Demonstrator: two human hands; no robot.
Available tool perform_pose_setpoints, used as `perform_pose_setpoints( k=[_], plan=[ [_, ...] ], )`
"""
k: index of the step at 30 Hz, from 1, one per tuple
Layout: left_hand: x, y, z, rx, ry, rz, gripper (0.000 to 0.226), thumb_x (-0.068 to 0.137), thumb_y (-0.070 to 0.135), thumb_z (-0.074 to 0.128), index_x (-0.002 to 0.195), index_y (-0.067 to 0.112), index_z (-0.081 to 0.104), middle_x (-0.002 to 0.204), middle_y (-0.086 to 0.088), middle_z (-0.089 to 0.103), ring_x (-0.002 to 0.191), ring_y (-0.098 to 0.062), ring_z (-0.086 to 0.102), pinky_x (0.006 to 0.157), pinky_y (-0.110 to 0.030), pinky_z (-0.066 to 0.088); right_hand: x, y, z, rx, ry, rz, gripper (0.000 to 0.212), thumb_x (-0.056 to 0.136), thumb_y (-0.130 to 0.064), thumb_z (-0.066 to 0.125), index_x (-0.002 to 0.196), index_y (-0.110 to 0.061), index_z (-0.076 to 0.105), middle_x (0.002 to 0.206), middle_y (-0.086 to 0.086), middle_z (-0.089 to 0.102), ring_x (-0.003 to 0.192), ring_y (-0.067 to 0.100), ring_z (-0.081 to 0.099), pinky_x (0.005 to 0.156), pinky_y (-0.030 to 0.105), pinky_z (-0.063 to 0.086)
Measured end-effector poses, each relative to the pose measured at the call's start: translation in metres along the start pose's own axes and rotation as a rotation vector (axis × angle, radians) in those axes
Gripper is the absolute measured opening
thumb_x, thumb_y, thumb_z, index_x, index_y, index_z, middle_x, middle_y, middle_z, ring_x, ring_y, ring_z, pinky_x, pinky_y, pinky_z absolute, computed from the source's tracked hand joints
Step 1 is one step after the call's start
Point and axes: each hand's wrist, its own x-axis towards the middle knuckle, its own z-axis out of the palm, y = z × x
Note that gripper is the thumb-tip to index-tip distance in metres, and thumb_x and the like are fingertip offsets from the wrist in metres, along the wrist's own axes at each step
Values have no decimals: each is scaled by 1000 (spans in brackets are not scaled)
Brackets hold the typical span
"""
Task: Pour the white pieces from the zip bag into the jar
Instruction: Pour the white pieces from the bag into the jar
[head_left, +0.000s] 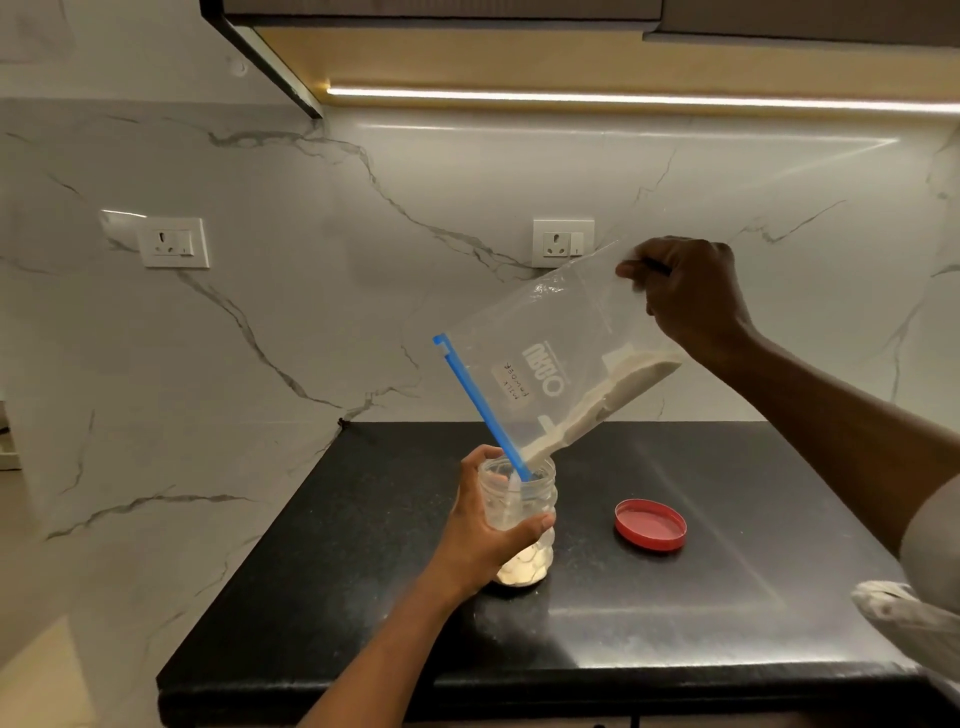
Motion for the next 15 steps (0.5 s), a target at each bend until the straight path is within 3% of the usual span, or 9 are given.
perform_pose_setpoints(
  k=[4, 9, 15],
  plan=[
    [0, 0, 0, -7, 2, 4, 88, 71, 50, 82, 127, 58, 15, 132, 28, 33, 123, 3, 44, 92, -11, 37, -4, -4, 2, -26, -11, -52, 13, 90, -4, 63, 91, 3, 74, 81, 12, 70, 58, 7, 55, 66, 28, 53],
    [0, 0, 0, -14, -5, 8, 90, 71, 49, 82, 131, 54, 14, 137, 19, 36, 124, -1, 47, 98, -18, 42, -3, -7, 2, -31, -6, -78, 13, 90, -4, 63, 92, 3, 74, 81, 14, 70, 64, 17, 58, 69, 34, 55],
    [-1, 1, 0, -14, -11, 16, 91, 72, 49, 81, 132, 52, 14, 139, 18, 35, 126, -3, 47, 101, -22, 43, -2, -7, 3, -35, -43, -71, 13, 90, -4, 64, 94, 3, 74, 82, 13, 71, 60, 10, 55, 70, 31, 54]
  ],
)
